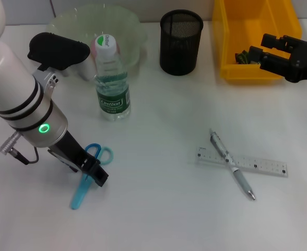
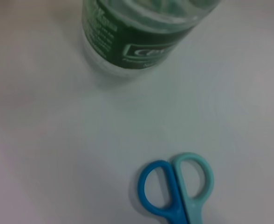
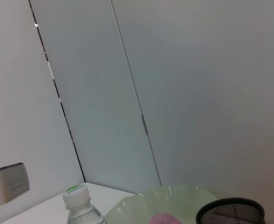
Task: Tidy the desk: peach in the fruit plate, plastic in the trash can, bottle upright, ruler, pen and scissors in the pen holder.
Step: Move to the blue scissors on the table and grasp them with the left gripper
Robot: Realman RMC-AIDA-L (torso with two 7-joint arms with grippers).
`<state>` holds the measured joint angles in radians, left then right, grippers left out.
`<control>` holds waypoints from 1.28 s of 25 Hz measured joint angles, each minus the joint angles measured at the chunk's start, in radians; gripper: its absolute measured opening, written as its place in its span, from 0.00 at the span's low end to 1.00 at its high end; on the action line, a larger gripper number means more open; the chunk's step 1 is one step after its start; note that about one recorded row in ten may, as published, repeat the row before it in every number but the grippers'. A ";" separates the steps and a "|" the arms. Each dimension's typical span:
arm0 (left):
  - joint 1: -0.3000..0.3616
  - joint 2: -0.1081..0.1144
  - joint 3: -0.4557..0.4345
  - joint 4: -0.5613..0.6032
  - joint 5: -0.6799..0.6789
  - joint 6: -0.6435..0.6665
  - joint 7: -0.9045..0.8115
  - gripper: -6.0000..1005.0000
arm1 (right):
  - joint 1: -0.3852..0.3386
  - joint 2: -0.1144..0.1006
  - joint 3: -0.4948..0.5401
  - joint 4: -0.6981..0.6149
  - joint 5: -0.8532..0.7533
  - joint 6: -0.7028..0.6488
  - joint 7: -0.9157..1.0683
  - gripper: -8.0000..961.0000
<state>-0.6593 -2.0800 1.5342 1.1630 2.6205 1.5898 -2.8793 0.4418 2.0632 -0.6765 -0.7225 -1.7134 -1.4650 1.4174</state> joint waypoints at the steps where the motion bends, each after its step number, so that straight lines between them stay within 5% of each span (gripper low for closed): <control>1: -0.001 0.000 0.001 0.002 0.000 0.000 0.000 0.70 | 0.000 0.000 0.000 0.000 0.000 0.000 0.000 0.65; 32: -0.020 0.000 0.038 -0.003 0.029 -0.009 0.000 0.62 | 0.007 0.000 0.011 0.000 0.002 0.009 -0.002 0.65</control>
<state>-0.6795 -2.0800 1.5723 1.1601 2.6491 1.5807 -2.8793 0.4488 2.0632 -0.6654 -0.7225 -1.7118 -1.4564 1.4151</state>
